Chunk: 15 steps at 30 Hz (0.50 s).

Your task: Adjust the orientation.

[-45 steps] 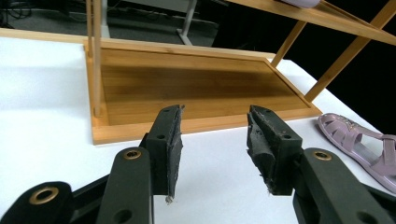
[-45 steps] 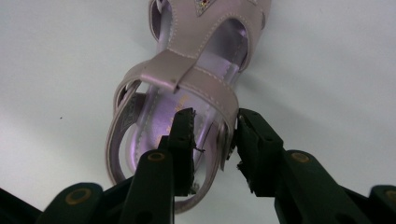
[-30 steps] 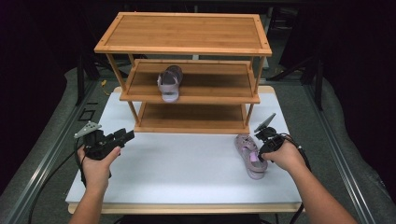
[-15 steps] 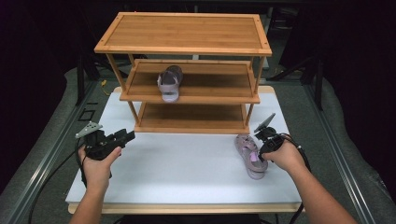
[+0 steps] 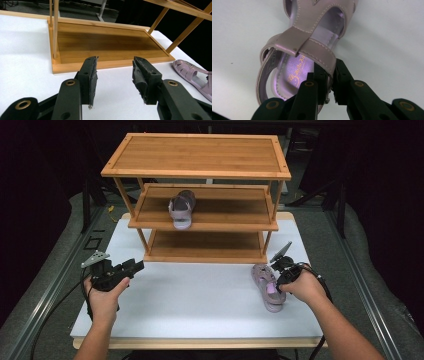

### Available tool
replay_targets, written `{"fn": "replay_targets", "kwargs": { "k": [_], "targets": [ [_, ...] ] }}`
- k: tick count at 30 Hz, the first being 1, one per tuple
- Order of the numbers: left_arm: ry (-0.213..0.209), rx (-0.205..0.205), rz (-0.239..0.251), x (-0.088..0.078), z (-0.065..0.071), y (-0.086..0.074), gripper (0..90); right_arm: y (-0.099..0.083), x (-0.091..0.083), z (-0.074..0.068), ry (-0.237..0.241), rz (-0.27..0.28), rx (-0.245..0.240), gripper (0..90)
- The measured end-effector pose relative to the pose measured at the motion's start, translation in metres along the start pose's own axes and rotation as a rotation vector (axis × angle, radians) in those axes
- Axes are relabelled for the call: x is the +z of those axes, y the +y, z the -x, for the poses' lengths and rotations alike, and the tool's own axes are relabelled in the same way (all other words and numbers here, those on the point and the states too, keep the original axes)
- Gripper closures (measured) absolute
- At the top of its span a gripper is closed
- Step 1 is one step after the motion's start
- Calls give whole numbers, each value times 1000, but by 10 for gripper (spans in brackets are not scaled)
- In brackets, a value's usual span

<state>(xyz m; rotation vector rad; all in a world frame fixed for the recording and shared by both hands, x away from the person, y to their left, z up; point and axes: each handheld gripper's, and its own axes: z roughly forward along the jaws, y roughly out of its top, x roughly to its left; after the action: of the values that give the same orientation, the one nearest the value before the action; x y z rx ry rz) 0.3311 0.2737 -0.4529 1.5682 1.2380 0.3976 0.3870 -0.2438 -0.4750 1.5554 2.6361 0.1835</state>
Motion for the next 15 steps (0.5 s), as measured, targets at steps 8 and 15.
{"fn": "replay_targets", "kwargs": {
  "k": [8, 15],
  "targets": [
    [3, -3, 4, -1, -1, 1, 547, -10, -10, -10, 8, 84, -19, 833],
    [4, -2, 2, -2, -1, 0, 548, -29, -16, -14, 77, 226, 14, 834]
  ]
}}
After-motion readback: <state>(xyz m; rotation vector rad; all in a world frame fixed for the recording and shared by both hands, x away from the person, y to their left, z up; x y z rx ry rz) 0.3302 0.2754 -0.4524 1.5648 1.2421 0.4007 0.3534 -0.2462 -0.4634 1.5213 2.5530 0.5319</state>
